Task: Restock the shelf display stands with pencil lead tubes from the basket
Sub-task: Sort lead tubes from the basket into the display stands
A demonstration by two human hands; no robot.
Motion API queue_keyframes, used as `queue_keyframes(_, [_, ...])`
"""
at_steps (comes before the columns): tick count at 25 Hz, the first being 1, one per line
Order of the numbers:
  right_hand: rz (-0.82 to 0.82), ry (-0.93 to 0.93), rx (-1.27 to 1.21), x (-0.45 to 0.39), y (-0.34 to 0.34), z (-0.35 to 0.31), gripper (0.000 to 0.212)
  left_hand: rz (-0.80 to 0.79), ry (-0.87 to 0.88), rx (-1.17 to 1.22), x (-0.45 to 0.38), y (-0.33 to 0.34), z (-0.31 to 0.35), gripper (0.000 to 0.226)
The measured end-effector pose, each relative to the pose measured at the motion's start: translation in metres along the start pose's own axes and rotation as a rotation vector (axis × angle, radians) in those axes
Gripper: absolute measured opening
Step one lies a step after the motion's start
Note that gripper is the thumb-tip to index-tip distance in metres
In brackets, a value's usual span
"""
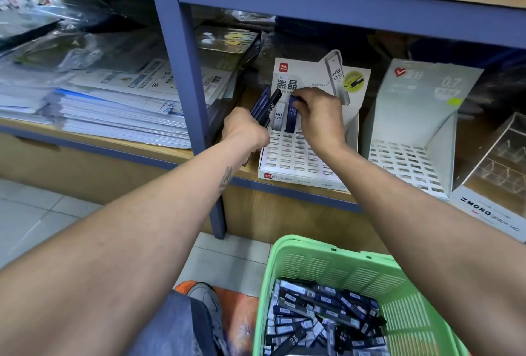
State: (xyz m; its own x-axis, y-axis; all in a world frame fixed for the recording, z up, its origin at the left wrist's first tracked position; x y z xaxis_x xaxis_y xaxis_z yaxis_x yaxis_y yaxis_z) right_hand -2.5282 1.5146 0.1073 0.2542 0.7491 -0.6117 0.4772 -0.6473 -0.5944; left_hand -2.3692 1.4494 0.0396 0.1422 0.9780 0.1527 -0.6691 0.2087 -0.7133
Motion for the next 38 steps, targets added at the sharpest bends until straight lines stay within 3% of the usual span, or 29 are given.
queue_keyframes(7, [-0.021, 0.07, -0.068, 0.002, 0.001, 0.007, 0.019, 0.005, -0.006, -0.012, 0.001, 0.0, 0.001, 0.035])
queue_keyframes(12, [-0.051, 0.051, 0.026, 0.002, 0.003, 0.004, 0.016, 0.004, 0.002, -0.008, -0.001, 0.001, 0.001, 0.036])
queue_keyframes(19, [-0.142, 0.124, 0.197, -0.003, 0.017, 0.012, 0.029, 0.029, 0.017, -0.051, -0.005, 0.0, 0.002, 0.033])
queue_keyframes(25, [-0.11, 0.17, 0.237, 0.009, 0.004, 0.011, 0.04, 0.026, 0.027, -0.058, 0.001, -0.003, 0.005, 0.038])
queue_keyframes(28, [-0.051, 0.275, -0.046, 0.021, -0.016, 0.017, 0.032, -0.019, 0.066, 0.058, 0.008, -0.006, 0.019, 0.04])
queue_keyframes(32, [-0.175, 0.683, -0.889, 0.059, -0.008, 0.029, 0.013, -0.347, 0.07, 0.356, 0.041, 0.033, 0.035, 0.029])
queue_keyframes(35, [-0.214, 0.759, -0.953, 0.075, -0.008, 0.028, 0.024, -0.49, 0.087, 0.427, 0.059, 0.056, 0.038, 0.021])
queue_keyframes(38, [-0.133, 0.8, -1.054, 0.079, -0.013, 0.032, 0.008, -0.561, 0.069, 0.512, 0.063, 0.062, 0.036, 0.025])
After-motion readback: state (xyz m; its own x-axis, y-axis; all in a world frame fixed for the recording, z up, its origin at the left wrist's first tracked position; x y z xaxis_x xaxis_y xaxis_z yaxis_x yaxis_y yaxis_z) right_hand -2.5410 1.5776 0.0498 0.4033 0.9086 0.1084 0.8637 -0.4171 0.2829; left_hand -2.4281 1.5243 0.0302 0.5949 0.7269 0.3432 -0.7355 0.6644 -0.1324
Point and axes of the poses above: each hand's wrist, its own x-axis away from the middle knuckle, its own y-axis out of the palm, z = x × y, the point moved 10 cm from there along -x, towards the middle knuckle, and after that the axes turned 10 degrees about -x, right-handed, at the moved point
